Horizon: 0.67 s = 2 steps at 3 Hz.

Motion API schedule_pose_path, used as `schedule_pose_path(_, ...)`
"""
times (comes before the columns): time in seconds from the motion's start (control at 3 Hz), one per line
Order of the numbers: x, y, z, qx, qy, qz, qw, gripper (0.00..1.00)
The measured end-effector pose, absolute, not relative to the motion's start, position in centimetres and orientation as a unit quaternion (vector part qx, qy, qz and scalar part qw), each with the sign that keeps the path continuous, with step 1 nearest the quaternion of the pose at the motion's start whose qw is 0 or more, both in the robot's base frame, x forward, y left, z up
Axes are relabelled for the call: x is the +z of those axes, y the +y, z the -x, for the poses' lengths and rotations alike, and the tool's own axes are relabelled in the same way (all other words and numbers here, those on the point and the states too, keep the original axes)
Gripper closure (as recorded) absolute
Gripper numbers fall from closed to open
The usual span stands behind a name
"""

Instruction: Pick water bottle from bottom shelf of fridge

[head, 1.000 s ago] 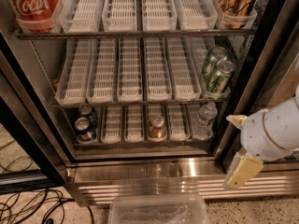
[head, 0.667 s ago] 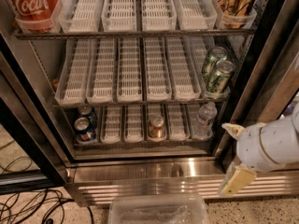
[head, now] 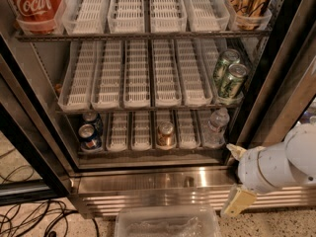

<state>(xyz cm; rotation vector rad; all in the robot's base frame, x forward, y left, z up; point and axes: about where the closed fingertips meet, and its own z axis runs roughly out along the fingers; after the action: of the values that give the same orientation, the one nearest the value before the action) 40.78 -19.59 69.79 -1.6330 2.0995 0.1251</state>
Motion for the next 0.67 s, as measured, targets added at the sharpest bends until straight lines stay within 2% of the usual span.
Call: schedule_pose_path(0.67,68.82,-19.78,-41.55,0.031,0.776,0.574,0.259,0.00)
